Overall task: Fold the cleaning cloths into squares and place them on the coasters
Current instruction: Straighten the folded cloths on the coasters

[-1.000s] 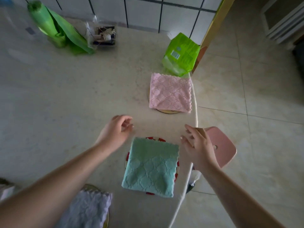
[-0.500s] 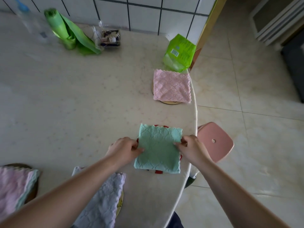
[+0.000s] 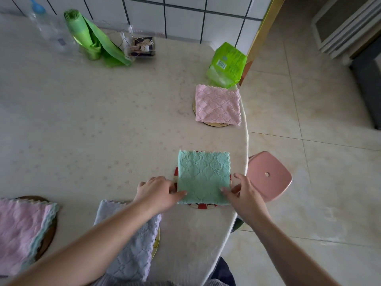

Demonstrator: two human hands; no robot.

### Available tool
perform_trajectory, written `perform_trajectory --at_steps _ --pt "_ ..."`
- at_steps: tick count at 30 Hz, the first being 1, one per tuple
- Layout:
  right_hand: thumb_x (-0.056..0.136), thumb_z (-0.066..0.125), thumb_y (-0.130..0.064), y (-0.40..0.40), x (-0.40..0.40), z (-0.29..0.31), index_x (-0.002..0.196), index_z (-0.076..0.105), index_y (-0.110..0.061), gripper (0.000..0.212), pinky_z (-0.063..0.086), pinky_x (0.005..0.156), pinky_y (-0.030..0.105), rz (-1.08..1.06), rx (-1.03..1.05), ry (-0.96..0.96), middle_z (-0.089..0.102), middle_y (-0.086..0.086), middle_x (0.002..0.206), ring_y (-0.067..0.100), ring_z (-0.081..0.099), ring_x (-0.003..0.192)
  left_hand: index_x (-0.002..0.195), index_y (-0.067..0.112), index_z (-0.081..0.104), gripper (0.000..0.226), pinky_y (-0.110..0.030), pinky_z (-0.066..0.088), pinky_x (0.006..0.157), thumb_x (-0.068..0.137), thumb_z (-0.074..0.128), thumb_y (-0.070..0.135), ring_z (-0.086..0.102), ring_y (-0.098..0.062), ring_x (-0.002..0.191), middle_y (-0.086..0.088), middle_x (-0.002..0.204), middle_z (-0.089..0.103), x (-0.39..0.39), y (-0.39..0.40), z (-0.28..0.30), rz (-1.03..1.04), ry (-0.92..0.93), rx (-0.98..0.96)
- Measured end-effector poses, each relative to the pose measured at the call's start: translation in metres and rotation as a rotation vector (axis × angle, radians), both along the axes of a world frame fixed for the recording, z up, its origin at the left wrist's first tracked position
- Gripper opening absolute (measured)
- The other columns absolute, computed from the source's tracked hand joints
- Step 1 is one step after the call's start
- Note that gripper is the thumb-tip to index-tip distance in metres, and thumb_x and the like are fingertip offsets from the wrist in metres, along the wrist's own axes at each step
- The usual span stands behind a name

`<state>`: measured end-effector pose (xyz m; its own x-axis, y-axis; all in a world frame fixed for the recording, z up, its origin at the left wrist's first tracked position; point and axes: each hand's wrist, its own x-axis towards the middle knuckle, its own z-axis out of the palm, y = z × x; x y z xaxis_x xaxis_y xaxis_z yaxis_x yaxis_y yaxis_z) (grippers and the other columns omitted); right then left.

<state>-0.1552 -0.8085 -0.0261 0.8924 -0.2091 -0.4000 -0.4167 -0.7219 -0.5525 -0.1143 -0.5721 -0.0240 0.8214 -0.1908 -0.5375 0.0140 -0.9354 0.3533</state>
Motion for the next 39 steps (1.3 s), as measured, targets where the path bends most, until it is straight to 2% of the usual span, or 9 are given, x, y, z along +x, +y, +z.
perform_trajectory --at_steps 12,15,18,21,24,29,33,36,39 --pt "0.083 0.066 -0.021 0.007 -0.022 -0.013 0.119 0.052 -0.02 0.038 0.045 0.067 0.028 -0.157 0.172 -0.109 0.063 -0.004 0.077 0.013 0.059 0.076 0.063 0.027 0.045 0.035 -0.033 0.031 0.081 0.082 0.056 0.054 0.052 -0.017 0.091 0.008 0.082 0.05 -0.007 -0.001 -0.007 -0.003 -0.124 -0.019" --pt "0.08 0.068 -0.018 0.009 -0.028 -0.012 0.119 0.054 -0.018 0.042 0.048 0.079 0.035 -0.063 -0.026 -0.305 0.06 0.001 0.098 0.019 0.056 0.091 0.078 0.026 0.05 0.025 -0.034 0.038 0.085 0.08 0.061 0.049 0.052 -0.014 0.094 0.01 0.088 0.051 -0.017 0.004 0.001 -0.041 -0.379 -0.082" --pt "0.083 0.06 -0.025 0.022 -0.038 -0.01 0.128 0.05 -0.018 0.047 0.034 0.103 0.043 0.261 -0.22 -0.458 0.051 0.003 0.131 0.022 0.044 0.124 0.103 0.018 0.058 0.033 -0.045 0.048 0.091 0.084 0.054 0.045 0.054 -0.018 0.107 0.001 0.112 0.058 -0.03 0.005 0.0 -0.387 -0.687 -0.131" --pt "0.083 0.048 -0.039 0.041 -0.052 -0.019 0.137 0.039 -0.02 0.058 0.016 0.113 0.049 0.546 -0.368 -0.351 0.037 -0.001 0.146 0.017 0.025 0.139 0.129 0.013 0.05 0.058 -0.053 0.034 0.104 0.087 0.046 0.053 0.035 -0.023 0.134 -0.004 0.141 0.044 -0.048 -0.004 -0.012 -0.723 -0.612 -0.006" --pt "0.085 0.036 -0.053 0.04 -0.064 -0.028 0.14 0.034 -0.017 0.066 0.012 0.11 0.055 0.56 -0.478 -0.234 0.032 -0.001 0.149 0.016 0.02 0.14 0.134 0.012 0.047 0.074 -0.057 0.024 0.104 0.084 0.031 0.064 0.032 -0.022 0.136 -0.006 0.145 0.041 -0.059 -0.003 -0.02 -0.704 -0.415 0.14" --pt "0.087 0.009 -0.066 0.036 -0.07 -0.023 0.14 0.034 -0.019 0.075 0.013 0.112 0.053 0.543 -0.567 -0.132 0.03 -0.002 0.151 0.017 0.018 0.141 0.147 0.018 -0.007 0.078 -0.054 -0.014 0.109 0.088 0.017 0.064 -0.029 -0.015 0.134 0.003 0.151 -0.024 -0.059 0.0 -0.014 -0.729 -0.266 0.175" --pt "0.078 0.003 -0.069 0.051 -0.064 -0.007 0.143 0.028 -0.025 0.083 -0.007 0.111 0.048 0.46 -0.418 -0.146 0.012 -0.005 0.156 0.013 0.0 0.144 0.144 0.025 0.025 0.058 -0.048 -0.008 0.114 0.093 0.038 0.049 -0.002 -0.01 0.143 0.009 0.155 0.006 -0.054 0.018 0.003 -0.538 -0.288 -0.076" --pt "0.082 0.018 -0.063 0.075 -0.075 0.003 0.133 0.046 -0.026 0.069 0.006 0.116 0.046 0.359 -0.273 -0.264 0.03 -0.008 0.149 0.012 0.014 0.141 0.127 0.022 0.054 0.041 -0.043 0.023 0.113 0.088 0.053 0.037 0.041 -0.012 0.128 0.006 0.136 0.05 -0.056 0.067 0.009 -0.173 -0.438 -0.322" --pt "0.082 0.024 -0.062 0.106 -0.094 0.007 0.129 0.051 -0.027 0.065 0.022 0.111 0.032 0.319 -0.08 -0.239 0.039 -0.011 0.142 0.009 0.029 0.132 0.112 0.016 0.064 0.031 -0.024 0.038 0.091 0.086 0.056 0.032 0.055 -0.013 0.104 0.0 0.112 0.062 -0.063 0.124 0.01 0.16 -0.459 -0.365"
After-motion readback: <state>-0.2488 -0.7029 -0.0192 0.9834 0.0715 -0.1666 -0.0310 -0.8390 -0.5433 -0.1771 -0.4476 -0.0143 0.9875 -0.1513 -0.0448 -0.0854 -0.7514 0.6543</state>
